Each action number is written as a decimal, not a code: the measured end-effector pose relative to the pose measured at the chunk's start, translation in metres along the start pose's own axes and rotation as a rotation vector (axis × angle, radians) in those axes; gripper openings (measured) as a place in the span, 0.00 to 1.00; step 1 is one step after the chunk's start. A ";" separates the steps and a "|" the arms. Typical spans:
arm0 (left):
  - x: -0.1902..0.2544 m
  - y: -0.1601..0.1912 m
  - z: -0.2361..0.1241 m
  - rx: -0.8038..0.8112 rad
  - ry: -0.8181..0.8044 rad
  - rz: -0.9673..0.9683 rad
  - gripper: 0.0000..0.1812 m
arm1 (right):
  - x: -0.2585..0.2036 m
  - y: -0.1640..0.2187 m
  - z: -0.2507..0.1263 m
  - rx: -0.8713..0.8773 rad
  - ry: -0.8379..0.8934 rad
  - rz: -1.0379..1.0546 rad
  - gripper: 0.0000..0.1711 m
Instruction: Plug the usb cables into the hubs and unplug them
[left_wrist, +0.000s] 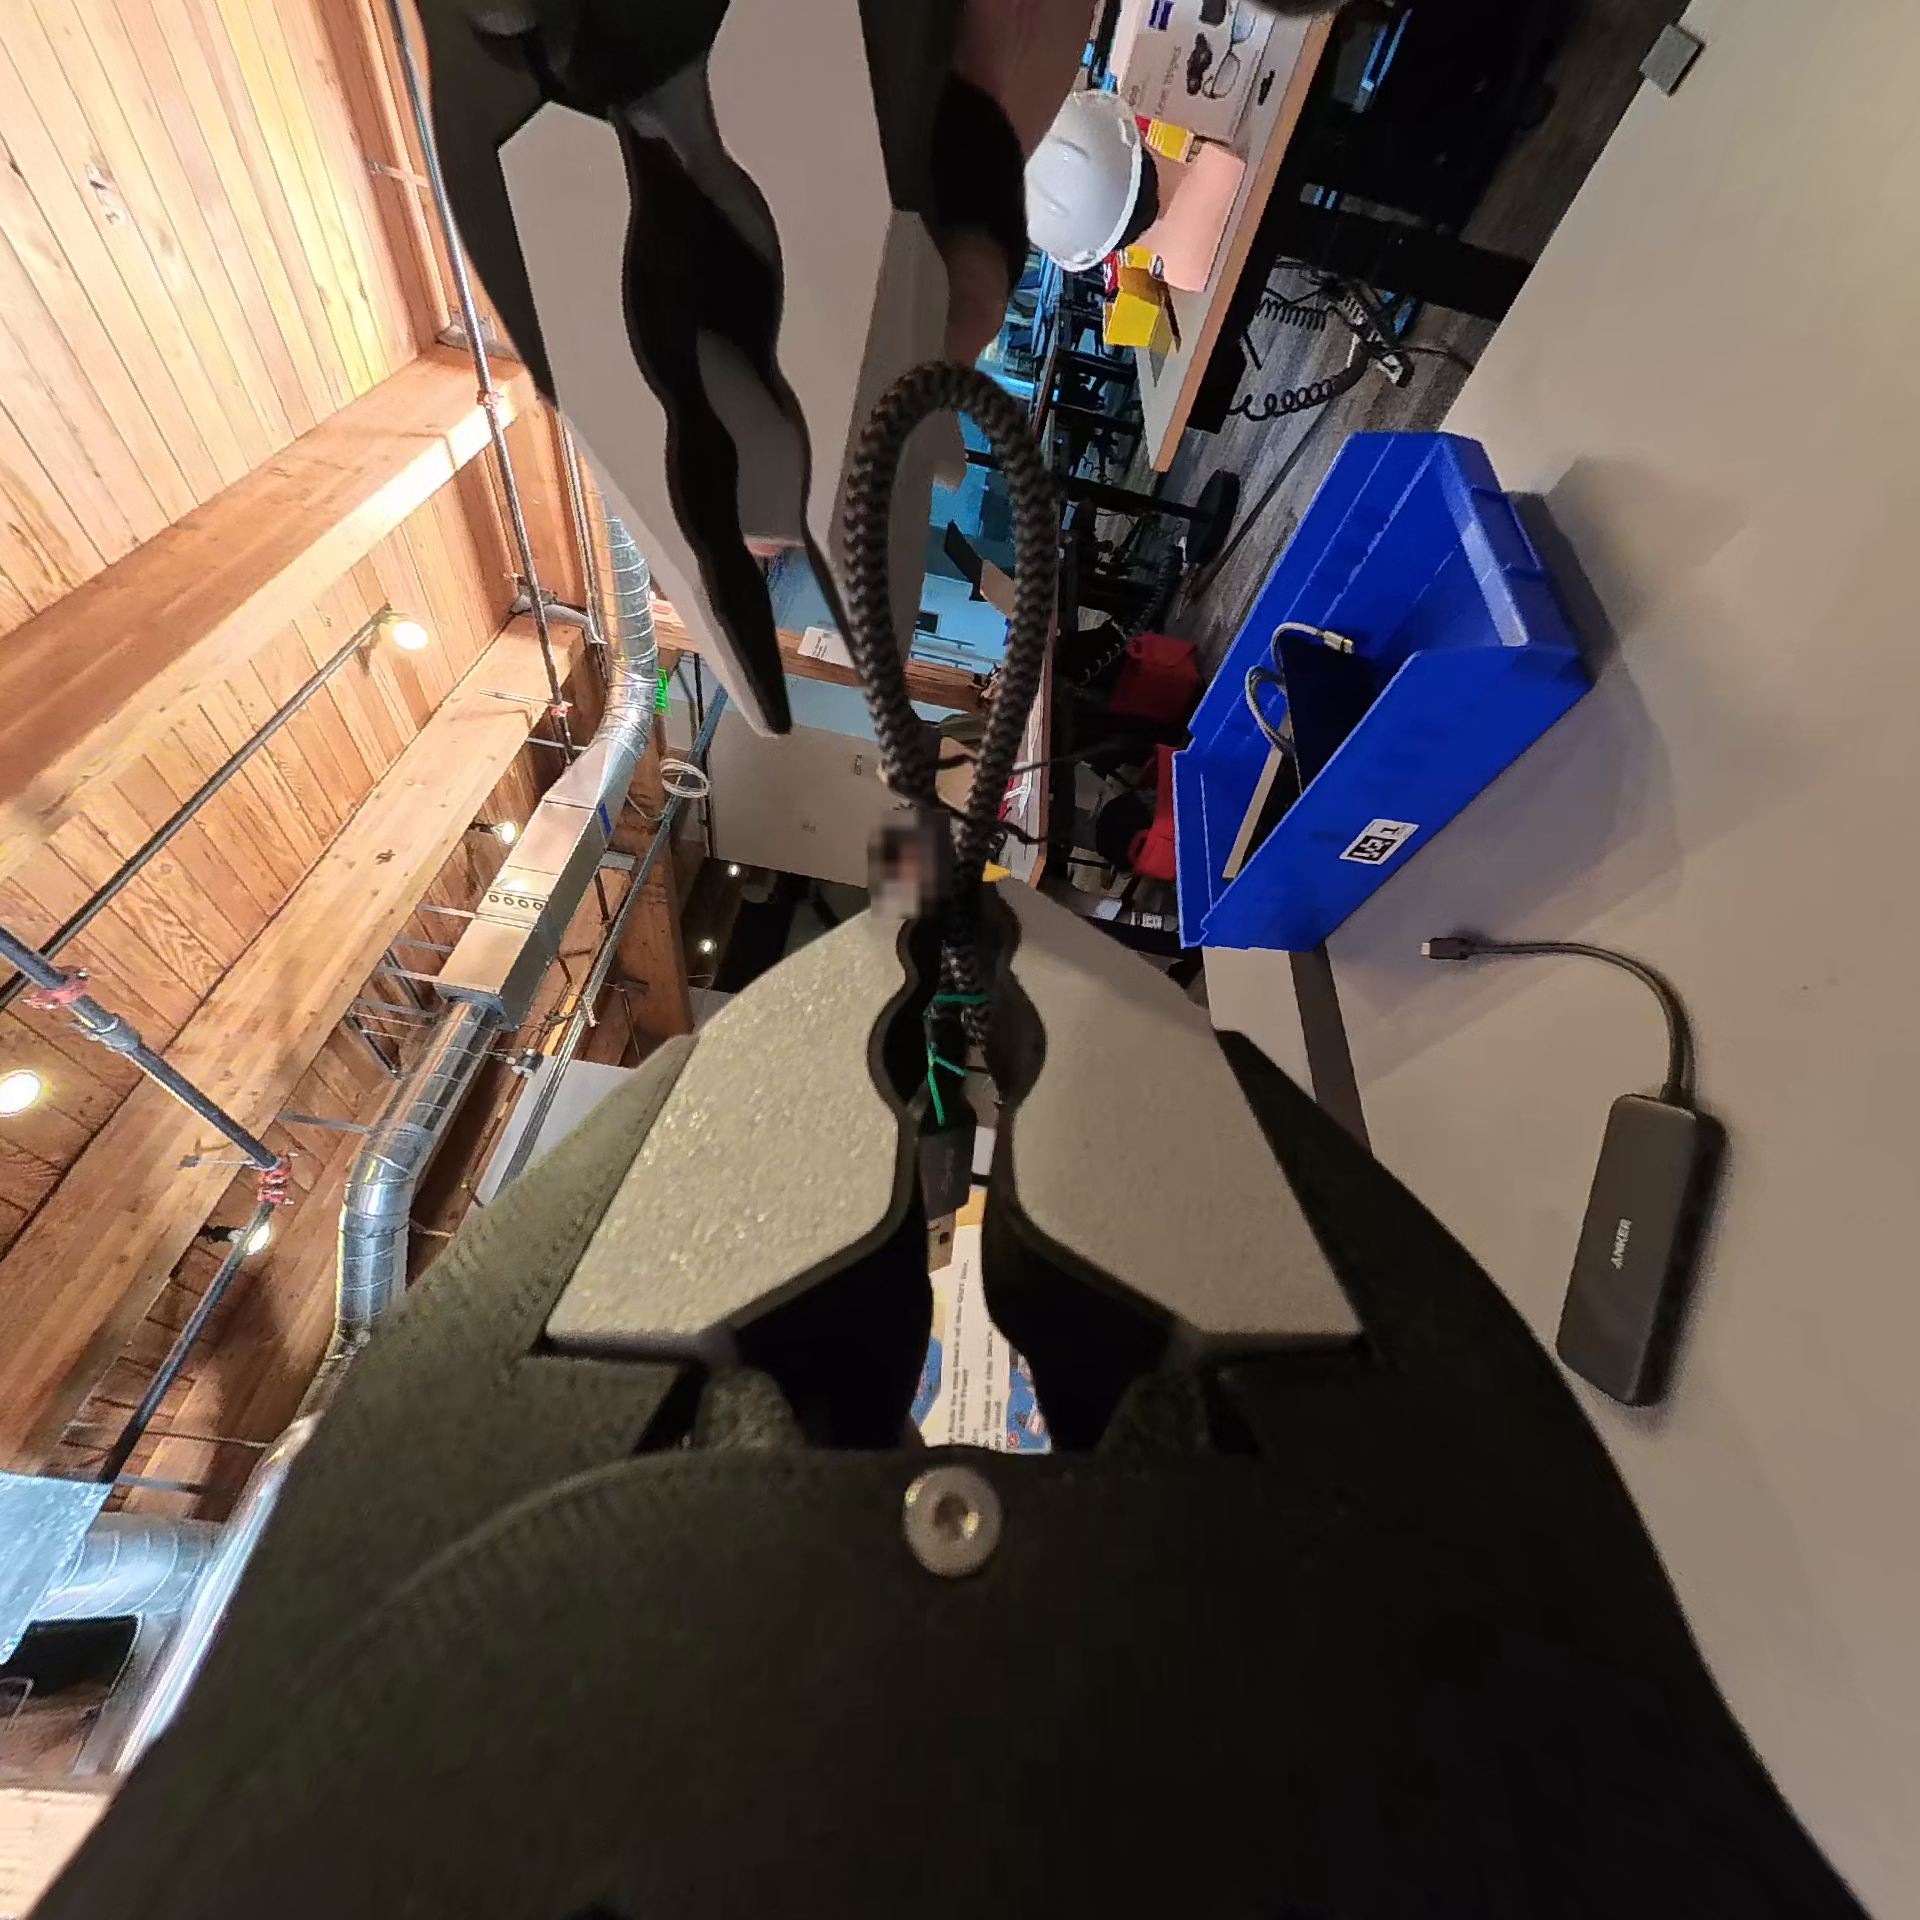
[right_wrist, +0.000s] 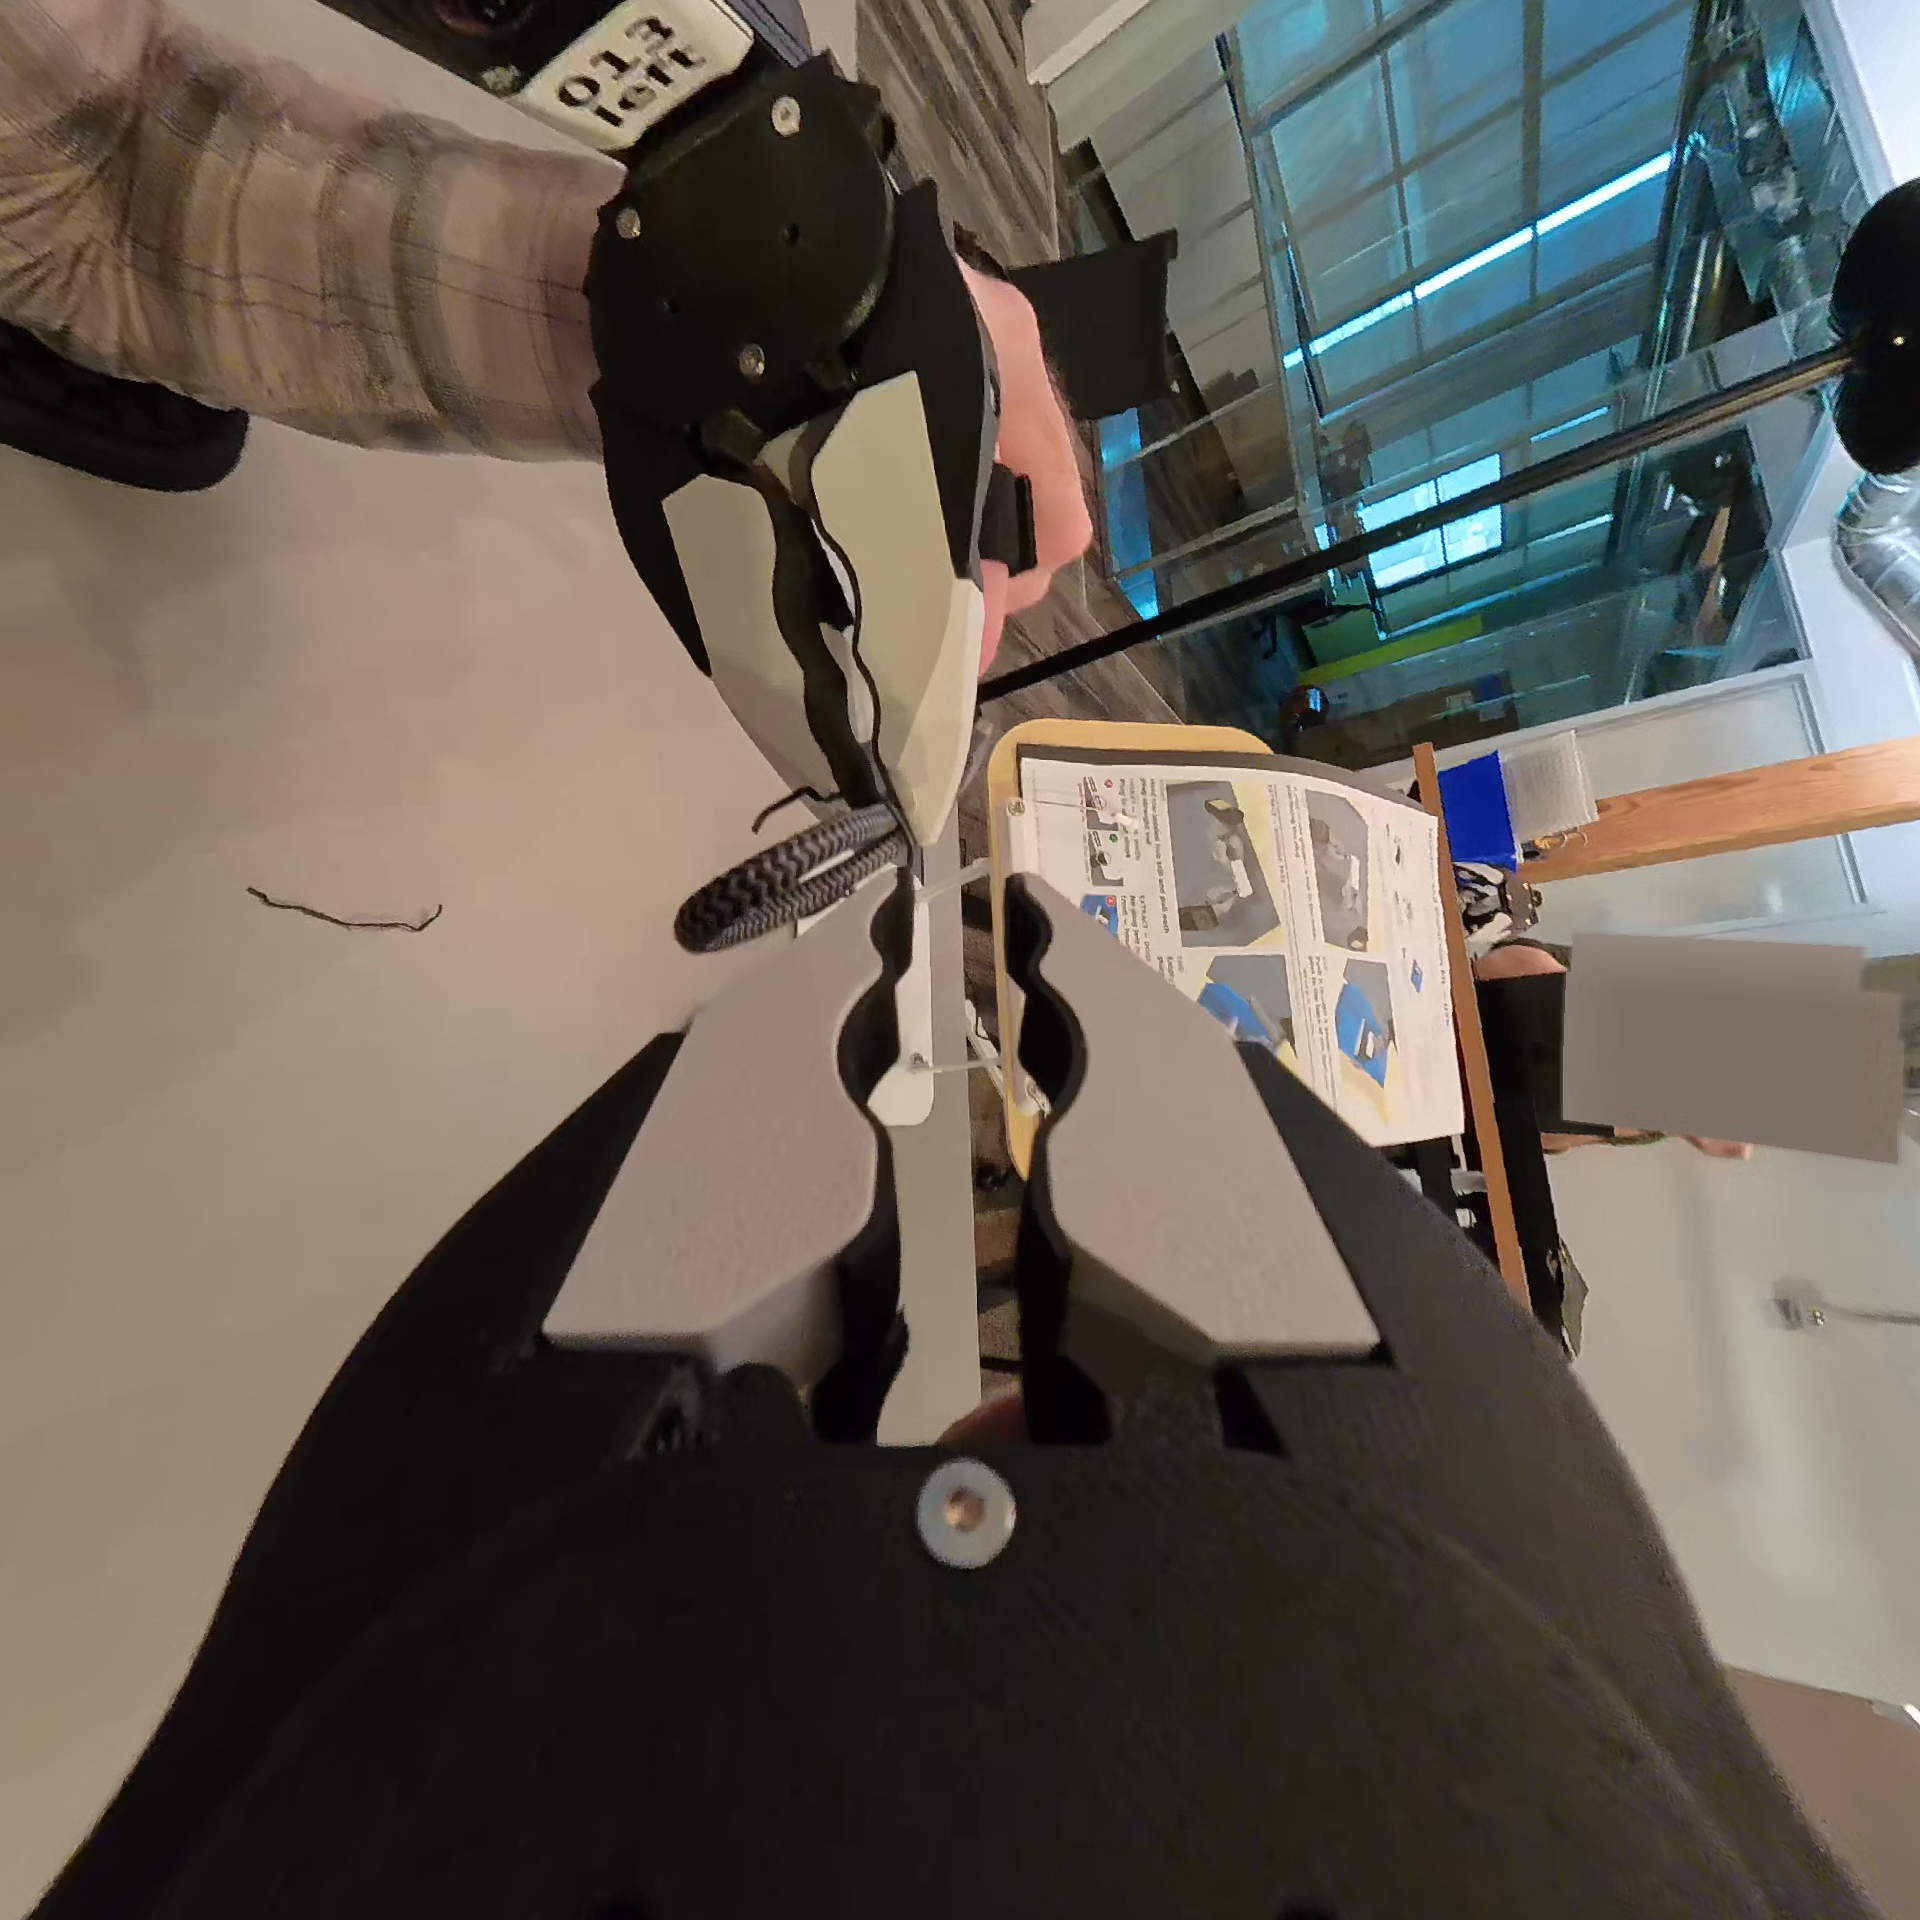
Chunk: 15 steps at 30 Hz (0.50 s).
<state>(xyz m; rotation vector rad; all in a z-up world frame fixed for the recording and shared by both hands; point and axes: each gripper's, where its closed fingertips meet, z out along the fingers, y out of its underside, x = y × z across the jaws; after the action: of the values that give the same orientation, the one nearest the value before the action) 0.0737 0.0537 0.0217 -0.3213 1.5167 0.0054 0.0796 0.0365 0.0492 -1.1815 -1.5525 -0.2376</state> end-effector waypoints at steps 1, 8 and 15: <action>-0.001 0.001 -0.001 -0.006 -0.005 -0.001 0.04 | 0.003 0.003 -0.002 -0.011 0.019 0.017 0.09; -0.013 0.019 0.002 -0.101 -0.059 -0.024 0.03 | 0.005 0.033 -0.009 0.026 0.148 0.443 0.33; -0.017 0.030 0.011 -0.172 -0.107 -0.027 0.04 | -0.009 0.030 0.023 0.183 0.297 0.770 0.39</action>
<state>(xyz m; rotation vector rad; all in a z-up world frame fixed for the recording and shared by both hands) 0.0773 0.0877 0.0321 -0.4721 1.4089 0.1308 0.0867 0.0619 0.0209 -1.4310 -0.7662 0.2285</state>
